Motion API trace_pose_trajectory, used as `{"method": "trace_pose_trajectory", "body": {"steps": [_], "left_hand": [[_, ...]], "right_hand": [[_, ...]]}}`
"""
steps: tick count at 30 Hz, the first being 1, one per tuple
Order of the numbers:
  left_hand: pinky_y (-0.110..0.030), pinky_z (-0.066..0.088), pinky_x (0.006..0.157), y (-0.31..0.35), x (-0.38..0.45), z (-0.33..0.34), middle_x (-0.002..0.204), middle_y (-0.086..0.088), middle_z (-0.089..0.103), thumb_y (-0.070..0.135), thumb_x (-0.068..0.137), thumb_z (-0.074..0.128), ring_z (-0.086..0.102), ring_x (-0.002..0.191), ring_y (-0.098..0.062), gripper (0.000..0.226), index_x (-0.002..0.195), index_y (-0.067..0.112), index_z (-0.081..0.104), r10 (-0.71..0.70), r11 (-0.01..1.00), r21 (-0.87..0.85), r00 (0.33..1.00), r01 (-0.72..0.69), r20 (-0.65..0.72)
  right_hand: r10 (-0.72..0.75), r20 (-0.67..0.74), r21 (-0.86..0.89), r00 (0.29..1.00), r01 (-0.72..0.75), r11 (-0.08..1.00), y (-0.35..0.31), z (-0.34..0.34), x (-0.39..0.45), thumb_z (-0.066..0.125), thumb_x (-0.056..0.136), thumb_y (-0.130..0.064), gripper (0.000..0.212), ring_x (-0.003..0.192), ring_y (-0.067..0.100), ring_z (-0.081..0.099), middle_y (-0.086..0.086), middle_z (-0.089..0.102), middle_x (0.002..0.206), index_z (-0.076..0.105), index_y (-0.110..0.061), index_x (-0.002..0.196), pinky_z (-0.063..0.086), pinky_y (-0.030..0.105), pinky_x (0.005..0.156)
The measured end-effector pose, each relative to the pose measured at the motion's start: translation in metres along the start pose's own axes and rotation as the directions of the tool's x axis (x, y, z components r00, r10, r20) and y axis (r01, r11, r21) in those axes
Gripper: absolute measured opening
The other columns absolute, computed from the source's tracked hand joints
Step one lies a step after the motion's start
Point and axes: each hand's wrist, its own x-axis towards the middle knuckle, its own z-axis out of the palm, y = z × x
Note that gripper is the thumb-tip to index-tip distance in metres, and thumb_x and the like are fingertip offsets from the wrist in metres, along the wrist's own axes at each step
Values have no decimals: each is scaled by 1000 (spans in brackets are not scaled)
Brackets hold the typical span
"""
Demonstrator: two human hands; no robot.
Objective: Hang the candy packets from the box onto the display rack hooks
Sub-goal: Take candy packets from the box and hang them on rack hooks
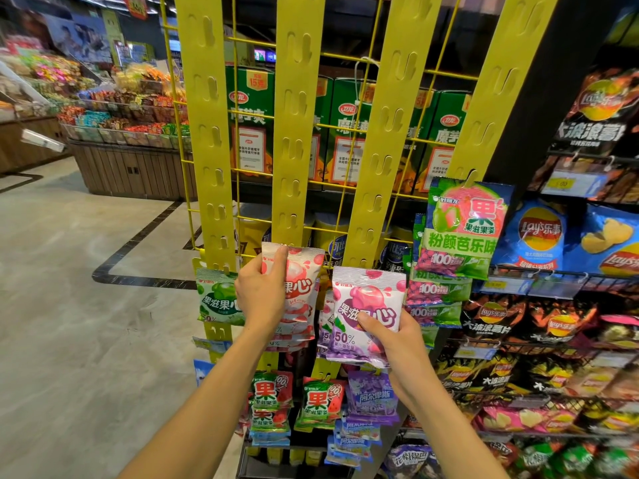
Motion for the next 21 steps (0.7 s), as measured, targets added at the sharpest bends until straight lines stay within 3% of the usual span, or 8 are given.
{"method": "trace_pose_trajectory", "body": {"steps": [2, 4, 7, 10, 16, 21], "left_hand": [[-61, 58, 70, -7, 3, 1, 71, -13, 70, 80, 80, 61, 69, 73, -38, 68, 73, 12, 64, 15, 999, -53, 997, -11, 79], [-59, 60, 70, 0, 1, -4, 74, -12, 73, 69, 85, 67, 73, 75, -38, 56, 75, 13, 67, 19, 994, -110, 986, 0, 167], [-40, 64, 65, 9, -1, -13, 78, -5, 77, 36, 98, 66, 77, 78, -28, 24, 86, 15, 70, 27, 977, -213, 963, 32, 268], [-28, 61, 59, 18, -2, -23, 83, -6, 79, 23, 102, 61, 78, 76, -21, 18, 101, 7, 69, 8, 950, -294, 934, 105, 358], [-29, 60, 59, 20, 4, -30, 77, -2, 78, 21, 98, 63, 76, 68, -16, 10, 94, 13, 68, -115, 914, -345, 952, 214, 285], [-35, 63, 64, 20, 3, -32, 80, -3, 78, 23, 99, 63, 77, 73, -20, 10, 95, 15, 67, -105, 910, -366, 963, 194, 250]], "right_hand": [[-3, 2, -1, 1000, 3, 1000, 0, -1, -1, 70, 92, -10, 21, 94, 14, 74, -2, 78, 102, 70, -16, 112, 56, 19, 69], [-1, 4, 5, 1000, 1, 1000, 0, -3, -1, 70, 92, -10, 21, 94, 14, 74, 0, 78, 102, 70, -16, 112, 55, 18, 67], [2, -3, 21, 1000, -2, 1000, 2, -7, -1, 71, 92, -11, 23, 96, 15, 74, -1, 78, 104, 70, -17, 113, 57, 20, 70], [-2, -16, 43, 1000, 2, 999, 3, -9, 1, 71, 91, -11, 23, 96, 16, 75, -1, 79, 103, 70, -19, 112, 57, 26, 78], [3, -4, 37, 1000, -2, 999, 7, -5, 1, 71, 91, -12, 25, 100, 19, 74, 0, 78, 106, 70, -19, 115, 55, 39, 91], [1, 13, 20, 1000, -2, 1000, 8, -6, 1, 70, 92, -12, 23, 97, 14, 74, -3, 78, 105, 70, -21, 114, 55, 31, 83]]}}
